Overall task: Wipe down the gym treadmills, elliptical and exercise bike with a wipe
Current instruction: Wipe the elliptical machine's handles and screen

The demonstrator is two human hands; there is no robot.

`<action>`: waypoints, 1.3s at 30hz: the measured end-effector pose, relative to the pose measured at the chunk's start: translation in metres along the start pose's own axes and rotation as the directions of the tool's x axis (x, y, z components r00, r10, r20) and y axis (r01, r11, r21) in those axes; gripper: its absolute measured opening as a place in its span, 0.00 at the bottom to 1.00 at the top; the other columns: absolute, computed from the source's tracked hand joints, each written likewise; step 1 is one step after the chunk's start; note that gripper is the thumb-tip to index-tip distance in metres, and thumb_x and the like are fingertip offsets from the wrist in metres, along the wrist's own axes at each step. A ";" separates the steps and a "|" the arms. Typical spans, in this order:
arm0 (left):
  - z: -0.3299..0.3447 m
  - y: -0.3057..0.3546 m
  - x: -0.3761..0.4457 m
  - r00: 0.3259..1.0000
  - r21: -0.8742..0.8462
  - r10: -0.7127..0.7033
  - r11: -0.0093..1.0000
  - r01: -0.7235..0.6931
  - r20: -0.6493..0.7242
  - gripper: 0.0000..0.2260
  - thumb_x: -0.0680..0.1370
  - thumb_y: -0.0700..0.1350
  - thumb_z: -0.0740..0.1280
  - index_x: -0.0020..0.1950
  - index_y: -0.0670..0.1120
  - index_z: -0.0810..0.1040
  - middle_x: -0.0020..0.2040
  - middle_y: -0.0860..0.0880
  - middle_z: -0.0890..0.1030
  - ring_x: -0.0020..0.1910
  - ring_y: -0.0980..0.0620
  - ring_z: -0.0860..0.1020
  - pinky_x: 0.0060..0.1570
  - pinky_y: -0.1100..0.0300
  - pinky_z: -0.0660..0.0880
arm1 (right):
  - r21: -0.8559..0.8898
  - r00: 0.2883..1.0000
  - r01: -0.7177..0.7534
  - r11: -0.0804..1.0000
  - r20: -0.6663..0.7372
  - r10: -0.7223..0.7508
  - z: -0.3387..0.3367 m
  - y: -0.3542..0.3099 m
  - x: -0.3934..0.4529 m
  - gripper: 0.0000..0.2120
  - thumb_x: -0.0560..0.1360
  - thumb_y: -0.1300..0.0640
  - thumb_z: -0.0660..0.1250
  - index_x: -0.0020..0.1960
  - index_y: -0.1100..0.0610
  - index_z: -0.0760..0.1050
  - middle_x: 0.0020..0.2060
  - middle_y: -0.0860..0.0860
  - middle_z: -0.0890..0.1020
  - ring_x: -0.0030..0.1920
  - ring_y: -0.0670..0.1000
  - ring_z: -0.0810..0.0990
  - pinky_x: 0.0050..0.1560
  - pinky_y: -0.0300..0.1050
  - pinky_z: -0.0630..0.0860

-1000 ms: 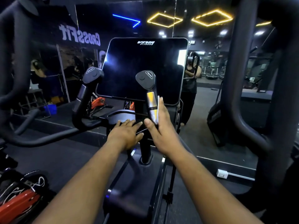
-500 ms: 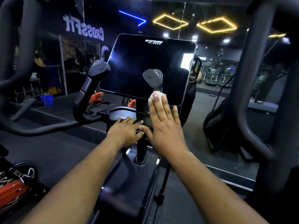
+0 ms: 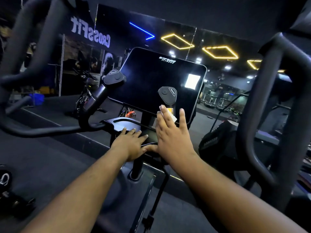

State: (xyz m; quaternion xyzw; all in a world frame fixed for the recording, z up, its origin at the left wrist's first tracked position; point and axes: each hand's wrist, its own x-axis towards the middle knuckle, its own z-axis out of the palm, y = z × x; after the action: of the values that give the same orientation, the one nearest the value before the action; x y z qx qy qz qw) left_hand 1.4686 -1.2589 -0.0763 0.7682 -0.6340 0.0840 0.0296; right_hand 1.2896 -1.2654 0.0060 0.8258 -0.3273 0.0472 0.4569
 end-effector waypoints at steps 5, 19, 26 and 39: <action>0.004 0.001 0.005 0.999 -0.033 -0.016 0.999 0.015 -0.032 0.30 0.83 0.65 0.47 0.83 0.56 0.52 0.84 0.48 0.54 0.83 0.46 0.49 0.79 0.40 0.46 | 0.516 0.984 -0.019 0.856 -0.143 0.109 0.033 -0.007 -0.039 0.46 0.76 0.25 0.43 0.83 0.54 0.40 0.81 0.49 0.35 0.81 0.52 0.34 0.79 0.65 0.46; 0.007 0.000 0.008 1.000 -0.086 -0.014 0.996 0.014 -0.002 0.29 0.83 0.65 0.48 0.83 0.57 0.51 0.84 0.48 0.53 0.83 0.47 0.50 0.80 0.43 0.46 | 0.989 0.951 0.004 0.150 -0.050 0.306 0.029 -0.019 -0.036 0.44 0.80 0.42 0.63 0.82 0.51 0.36 0.81 0.42 0.37 0.79 0.38 0.37 0.80 0.41 0.45; 0.006 -0.003 0.006 1.000 -0.088 0.010 0.996 -0.011 -0.012 0.29 0.83 0.65 0.49 0.83 0.56 0.51 0.84 0.47 0.53 0.83 0.47 0.50 0.79 0.43 0.48 | 0.786 0.944 -0.110 0.609 -0.109 0.312 -0.008 0.024 0.046 0.41 0.83 0.39 0.56 0.82 0.54 0.35 0.80 0.48 0.32 0.79 0.48 0.29 0.80 0.57 0.38; 0.002 0.000 0.003 1.000 -0.086 0.001 0.996 -0.001 -0.004 0.29 0.84 0.64 0.48 0.84 0.56 0.51 0.84 0.48 0.52 0.83 0.47 0.50 0.80 0.42 0.46 | 0.577 0.964 -0.113 0.808 -0.132 0.230 -0.009 0.045 0.043 0.34 0.84 0.41 0.52 0.83 0.51 0.40 0.82 0.46 0.39 0.81 0.49 0.35 0.79 0.63 0.40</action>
State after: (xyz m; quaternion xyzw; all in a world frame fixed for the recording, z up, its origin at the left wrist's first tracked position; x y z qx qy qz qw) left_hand 1.4695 -1.2622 -0.0774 0.7658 -0.6372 0.0580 0.0637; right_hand 1.2994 -1.2967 0.0598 0.8819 -0.3256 0.2641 0.2157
